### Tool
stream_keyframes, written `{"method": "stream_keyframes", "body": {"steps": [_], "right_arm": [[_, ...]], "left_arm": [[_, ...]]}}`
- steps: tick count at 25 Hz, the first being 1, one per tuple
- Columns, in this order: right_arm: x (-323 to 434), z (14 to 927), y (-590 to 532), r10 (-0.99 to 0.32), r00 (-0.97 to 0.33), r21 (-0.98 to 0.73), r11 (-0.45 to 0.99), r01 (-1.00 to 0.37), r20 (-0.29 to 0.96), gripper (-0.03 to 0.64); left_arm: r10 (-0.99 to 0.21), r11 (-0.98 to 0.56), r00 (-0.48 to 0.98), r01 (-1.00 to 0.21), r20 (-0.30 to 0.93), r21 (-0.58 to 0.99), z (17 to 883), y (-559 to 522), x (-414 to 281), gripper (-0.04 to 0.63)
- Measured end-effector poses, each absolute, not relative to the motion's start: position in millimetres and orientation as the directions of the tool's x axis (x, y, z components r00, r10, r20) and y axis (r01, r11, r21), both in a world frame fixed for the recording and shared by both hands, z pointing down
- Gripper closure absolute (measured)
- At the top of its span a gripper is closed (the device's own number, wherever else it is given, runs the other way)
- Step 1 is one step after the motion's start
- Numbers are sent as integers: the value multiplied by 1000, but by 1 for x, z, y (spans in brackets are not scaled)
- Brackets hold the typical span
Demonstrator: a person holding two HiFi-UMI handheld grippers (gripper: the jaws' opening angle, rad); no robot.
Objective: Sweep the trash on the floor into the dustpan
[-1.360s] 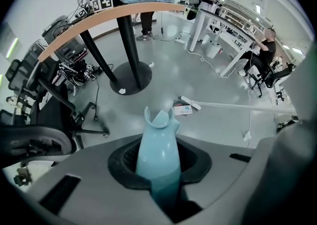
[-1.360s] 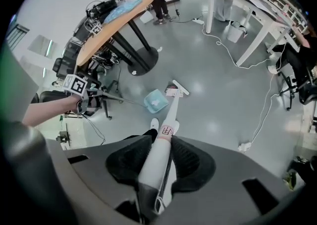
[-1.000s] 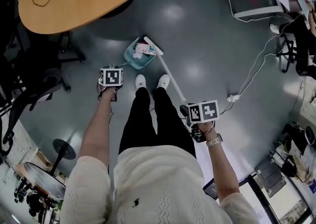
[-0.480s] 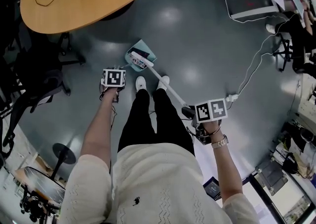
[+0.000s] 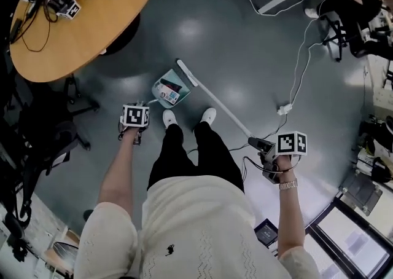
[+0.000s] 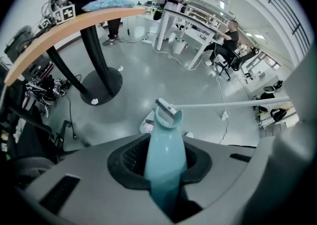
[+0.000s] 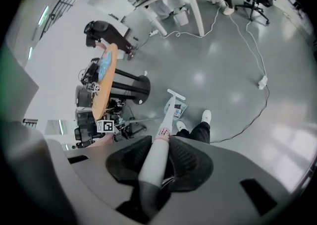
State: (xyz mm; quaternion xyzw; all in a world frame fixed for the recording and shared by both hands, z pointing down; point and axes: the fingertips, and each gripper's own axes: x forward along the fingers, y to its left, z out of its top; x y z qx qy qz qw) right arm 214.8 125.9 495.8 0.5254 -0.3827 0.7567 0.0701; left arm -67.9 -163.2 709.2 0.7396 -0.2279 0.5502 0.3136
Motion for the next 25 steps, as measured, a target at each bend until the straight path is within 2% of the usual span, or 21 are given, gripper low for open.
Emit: {"method": "stream_keyframes", "body": {"steps": [4, 7, 11, 14, 19, 25], "right_arm": [[266, 501, 156, -299, -346, -446, -738, -507, 889, 496], [312, 514, 174, -258, -301, -389, -732, -560, 918, 495], [361, 548, 207, -149, -273, -300, -668, -681, 950, 495], [384, 565, 224, -94, -306, -297, -618, -728, 947, 495], [381, 567, 252, -66, -377, -354, -519, -778, 924, 495], [321, 571, 256, -18, -443, -404, -447, -798, 896, 495]], "left_arm": [[33, -753, 277, -625, 960, 206, 706, -136, -12, 503], [37, -774, 282, -599, 959, 206, 705, -114, 29, 503], [42, -714, 261, -668, 964, 212, 712, -77, 66, 503], [35, -647, 235, -736, 971, 201, 721, -48, 91, 503], [5, -608, 206, -776, 979, 166, 725, 0, 126, 503], [26, -590, 201, -788, 979, 178, 726, 37, 128, 503]]}}
